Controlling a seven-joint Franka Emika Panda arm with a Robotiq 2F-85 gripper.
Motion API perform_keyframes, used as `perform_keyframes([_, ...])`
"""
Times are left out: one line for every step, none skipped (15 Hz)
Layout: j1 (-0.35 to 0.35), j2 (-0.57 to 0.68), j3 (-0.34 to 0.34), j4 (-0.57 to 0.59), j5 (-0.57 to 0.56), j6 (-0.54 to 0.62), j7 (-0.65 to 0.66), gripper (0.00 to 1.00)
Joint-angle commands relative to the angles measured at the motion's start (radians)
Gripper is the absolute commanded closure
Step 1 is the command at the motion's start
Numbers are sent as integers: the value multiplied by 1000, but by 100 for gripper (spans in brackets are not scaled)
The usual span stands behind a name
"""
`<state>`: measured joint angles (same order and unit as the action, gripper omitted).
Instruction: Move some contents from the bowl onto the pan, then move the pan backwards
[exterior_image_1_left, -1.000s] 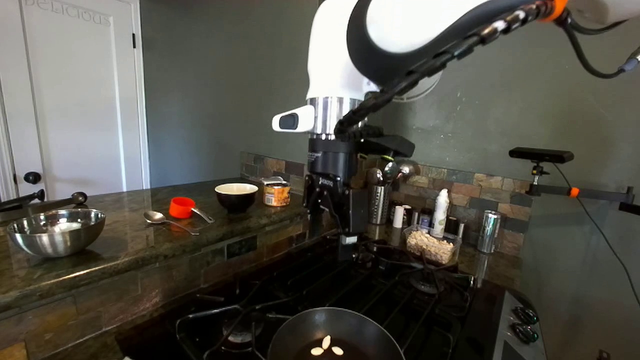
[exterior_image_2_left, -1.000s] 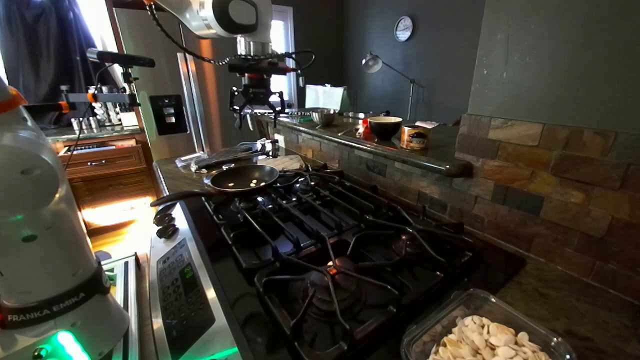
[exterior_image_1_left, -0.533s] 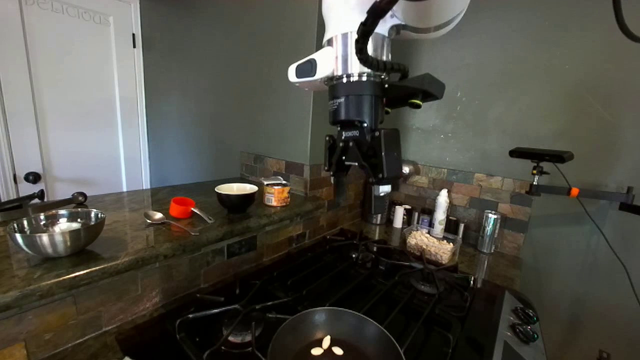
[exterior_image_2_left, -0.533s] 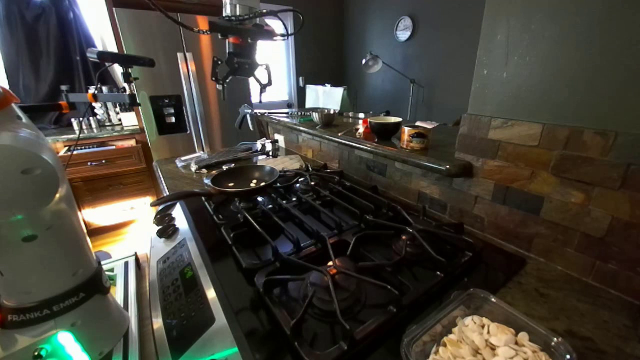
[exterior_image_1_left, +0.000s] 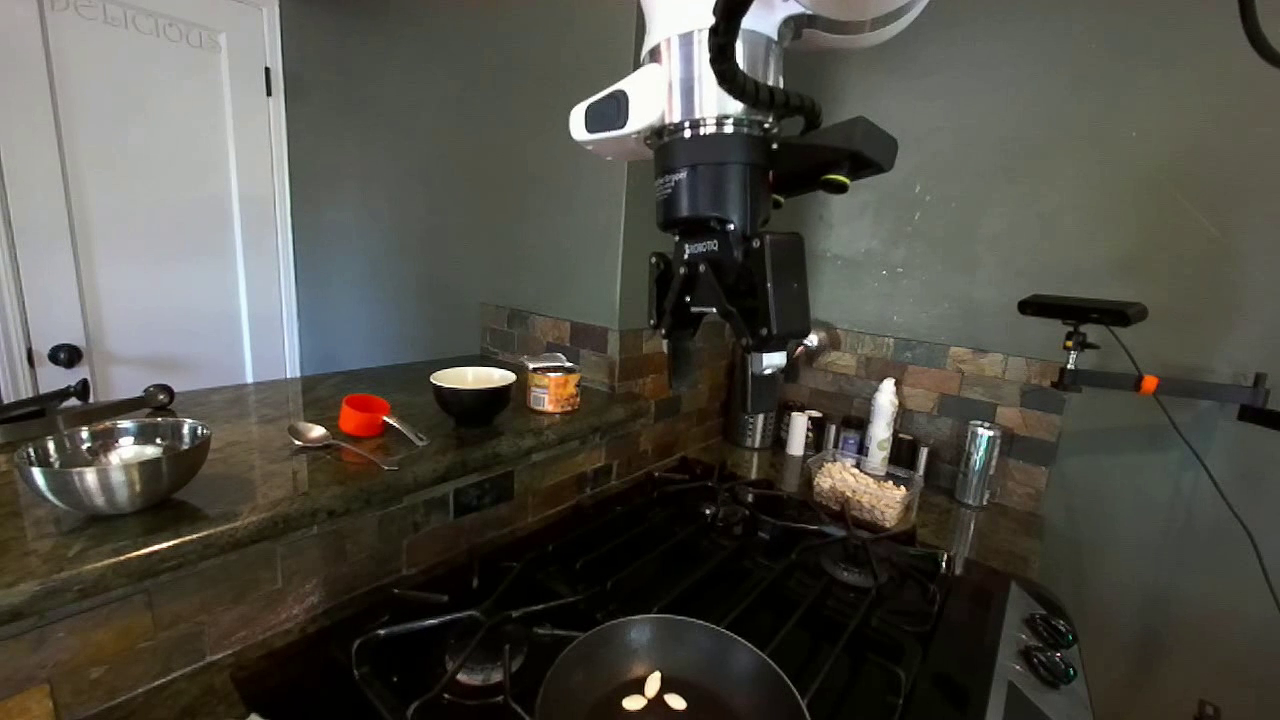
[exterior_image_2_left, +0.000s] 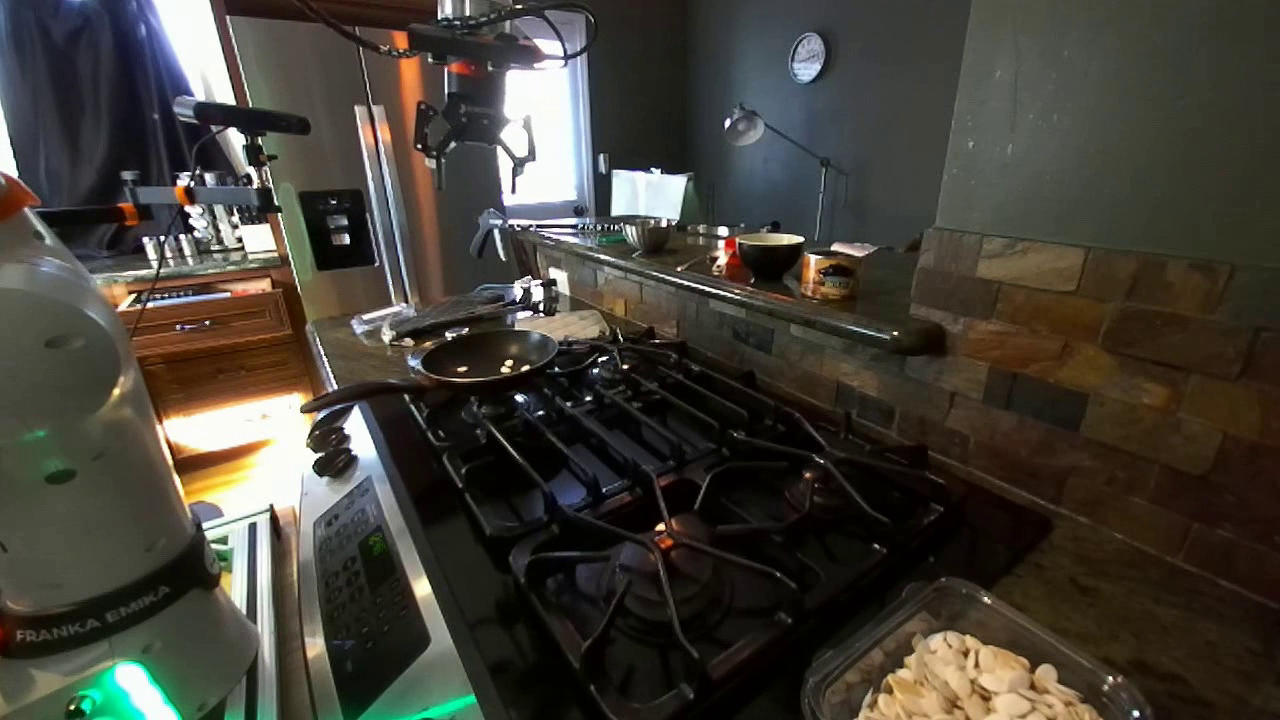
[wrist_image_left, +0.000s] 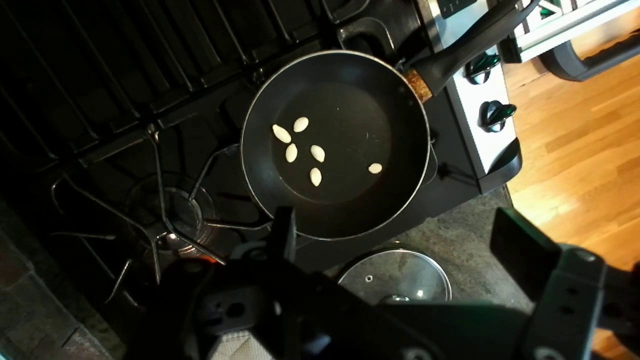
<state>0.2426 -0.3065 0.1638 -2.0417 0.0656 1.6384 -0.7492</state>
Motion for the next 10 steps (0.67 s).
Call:
perform_keyframes([-3, 30, -14, -15, -9, 25, 8, 0])
perform_keyframes([-9, 50, -25, -28, -5, 50, -11, 0])
perform_keyframes([-16, 73, -31, -43, -10, 86, -12, 0])
perform_keyframes([-21, 93, -32, -51, -18, 113, -4, 0])
perform_keyframes([-26, 118, -34, -62, -23, 152, -4, 0])
perform_keyframes([-31, 142, -30, -71, -41, 187, 7, 0])
perform_keyframes([-34, 165, -27, -77, -54, 218, 11, 0])
perform_keyframes([-36, 187, -26, -88, -57, 254, 7, 0])
perform_keyframes([-36, 208, -24, -97, -59, 287, 0, 0])
perform_keyframes([-36, 222, -21, -107, -67, 322, 0, 0])
